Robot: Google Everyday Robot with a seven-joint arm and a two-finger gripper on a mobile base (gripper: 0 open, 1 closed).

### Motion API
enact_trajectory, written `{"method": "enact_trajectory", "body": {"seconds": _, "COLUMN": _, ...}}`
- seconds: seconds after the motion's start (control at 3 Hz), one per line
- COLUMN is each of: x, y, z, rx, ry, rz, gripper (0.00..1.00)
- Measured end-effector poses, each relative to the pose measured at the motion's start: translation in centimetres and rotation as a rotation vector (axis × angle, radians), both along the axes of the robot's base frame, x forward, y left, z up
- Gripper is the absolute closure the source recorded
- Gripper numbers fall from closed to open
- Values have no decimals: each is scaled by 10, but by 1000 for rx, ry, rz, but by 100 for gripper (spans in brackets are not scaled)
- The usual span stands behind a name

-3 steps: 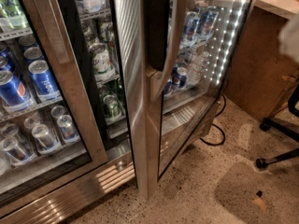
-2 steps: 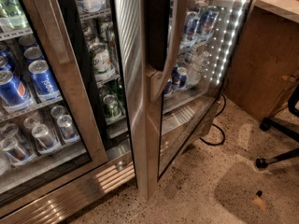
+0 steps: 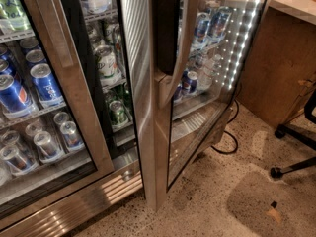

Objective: Open right fridge door

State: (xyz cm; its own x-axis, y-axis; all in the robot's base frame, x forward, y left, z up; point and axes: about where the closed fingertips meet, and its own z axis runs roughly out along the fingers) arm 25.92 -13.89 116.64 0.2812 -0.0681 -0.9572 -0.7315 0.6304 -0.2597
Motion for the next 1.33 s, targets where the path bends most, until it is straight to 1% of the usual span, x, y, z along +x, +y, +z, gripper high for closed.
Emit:
{"method": "enact_trajectory", "body": {"seconds": 0.33, "x": -1, "y": 8, "z": 4, "rx": -15, "ry": -6, "rz": 3, "gripper": 15}}
{"method": "enact_trajectory", "body": {"seconds": 0.67, "x": -1, "y": 13, "z": 6, "rx": -25, "ry": -8, "rz": 6, "gripper": 0}}
{"method": "enact_trajectory", "body": {"seconds": 1.0, "x": 9, "y": 3, "z": -24, "rx": -14, "ry": 36, "rz": -39, "gripper": 0}}
{"method": "enact_trajectory", "body": {"seconds": 1.33, "x": 51, "y": -17, "z": -82, "rx": 39, "ry": 67, "rz": -78, "gripper": 0}}
